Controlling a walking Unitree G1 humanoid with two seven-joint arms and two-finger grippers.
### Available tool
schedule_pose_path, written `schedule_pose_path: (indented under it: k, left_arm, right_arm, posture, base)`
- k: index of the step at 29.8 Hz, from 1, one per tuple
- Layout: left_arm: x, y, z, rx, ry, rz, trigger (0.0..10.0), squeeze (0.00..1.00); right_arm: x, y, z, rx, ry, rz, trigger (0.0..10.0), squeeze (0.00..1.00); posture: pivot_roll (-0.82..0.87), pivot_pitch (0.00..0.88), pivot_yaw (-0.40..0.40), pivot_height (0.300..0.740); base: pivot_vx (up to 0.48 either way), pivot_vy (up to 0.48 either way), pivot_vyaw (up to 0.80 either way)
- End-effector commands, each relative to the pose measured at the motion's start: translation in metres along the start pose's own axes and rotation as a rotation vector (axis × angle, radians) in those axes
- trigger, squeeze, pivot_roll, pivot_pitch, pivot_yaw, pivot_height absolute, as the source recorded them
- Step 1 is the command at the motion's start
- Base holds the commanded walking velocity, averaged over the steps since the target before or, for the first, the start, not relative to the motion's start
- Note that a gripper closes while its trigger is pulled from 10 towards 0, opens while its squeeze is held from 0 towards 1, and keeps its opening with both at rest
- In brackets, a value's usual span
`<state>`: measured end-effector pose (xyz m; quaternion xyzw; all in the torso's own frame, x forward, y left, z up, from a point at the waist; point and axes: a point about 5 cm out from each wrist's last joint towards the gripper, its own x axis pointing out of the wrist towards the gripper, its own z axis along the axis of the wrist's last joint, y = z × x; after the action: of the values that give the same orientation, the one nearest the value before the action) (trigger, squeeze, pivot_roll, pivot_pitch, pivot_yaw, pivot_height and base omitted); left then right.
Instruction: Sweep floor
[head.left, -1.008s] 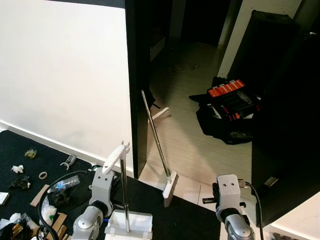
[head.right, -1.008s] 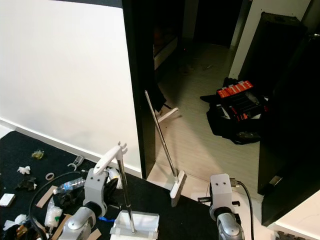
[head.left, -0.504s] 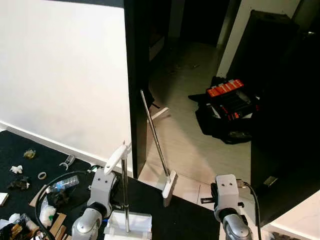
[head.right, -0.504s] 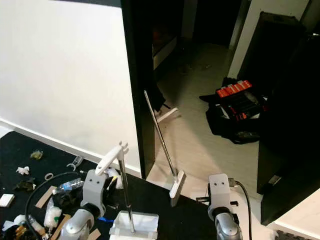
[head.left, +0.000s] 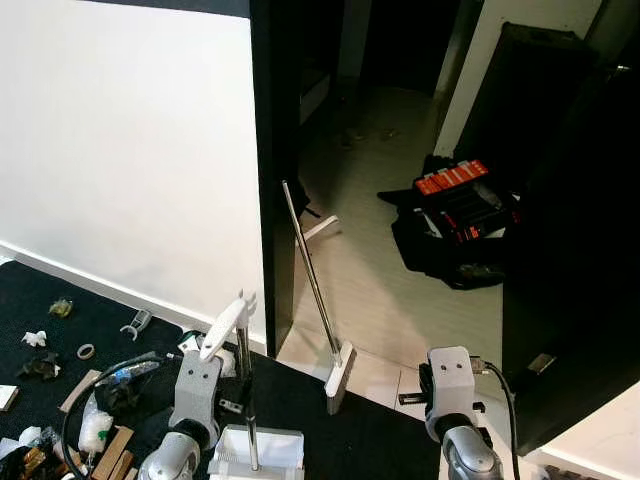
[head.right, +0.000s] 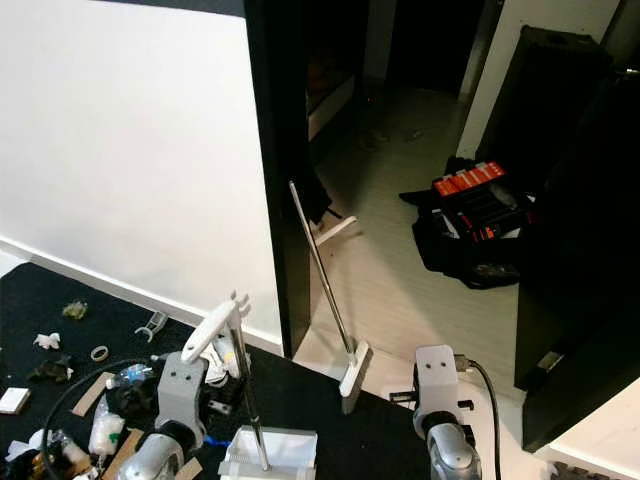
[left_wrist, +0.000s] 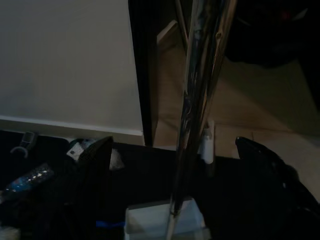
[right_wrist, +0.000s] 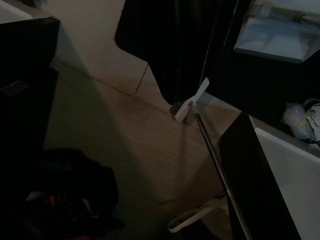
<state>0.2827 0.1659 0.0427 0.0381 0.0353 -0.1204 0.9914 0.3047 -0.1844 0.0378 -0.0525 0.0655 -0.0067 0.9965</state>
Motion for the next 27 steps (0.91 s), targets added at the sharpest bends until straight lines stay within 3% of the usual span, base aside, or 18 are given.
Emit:
schedule_pose_path:
  k: [1, 10, 14, 18, 27]
  left_arm:
    - [-0.003, -0.003, -0.010, -0.034, 0.038, 0.005, 10.0, 0.00]
    - [-0.001, -0.010, -0.019, -0.014, 0.105, -0.026, 10.0, 0.00]
    - [-0.003, -0.010, -0.026, 0.045, 0.138, -0.026, 10.0, 0.00]
    - [0.000, -0.012, -0.025, 0.053, 0.132, -0.045, 10.0, 0.00]
    - [0.015, -0.008, -0.013, 0.187, 0.120, -0.082, 10.0, 0.00]
  right_arm:
    - [-0.005, -0.002, -0.010, 0.008, 0.045, -0.010, 10.0, 0.00]
    - [-0.004, -0.003, -0.009, 0.007, 0.041, -0.013, 10.0, 0.00]
    - [-0.005, -0.004, -0.010, 0.007, 0.042, -0.014, 10.0, 0.00]
    - [-0.005, -0.003, -0.010, 0.006, 0.040, -0.010, 10.0, 0.00]
    - [-0.006, -0.004, -0.010, 0.002, 0.039, -0.009, 10.0, 0.00]
  posture:
    - [-0.03, 0.158, -0.024, 0.740]
    - [-0.04, 0.158, -0.025, 0.740]
    - [-0.04, 0.164, -0.029, 0.740]
    - [-0.05, 0.168, -0.033, 0.740]
    - [-0.05, 0.175, -0.035, 0.740]
  base:
    - [0.000, 0.000, 0.00]
    - [0.000, 0.000, 0.00]
    - [0.000, 0.000, 0.00]
    - [0.000, 0.000, 0.00]
    - [0.000, 0.000, 0.00]
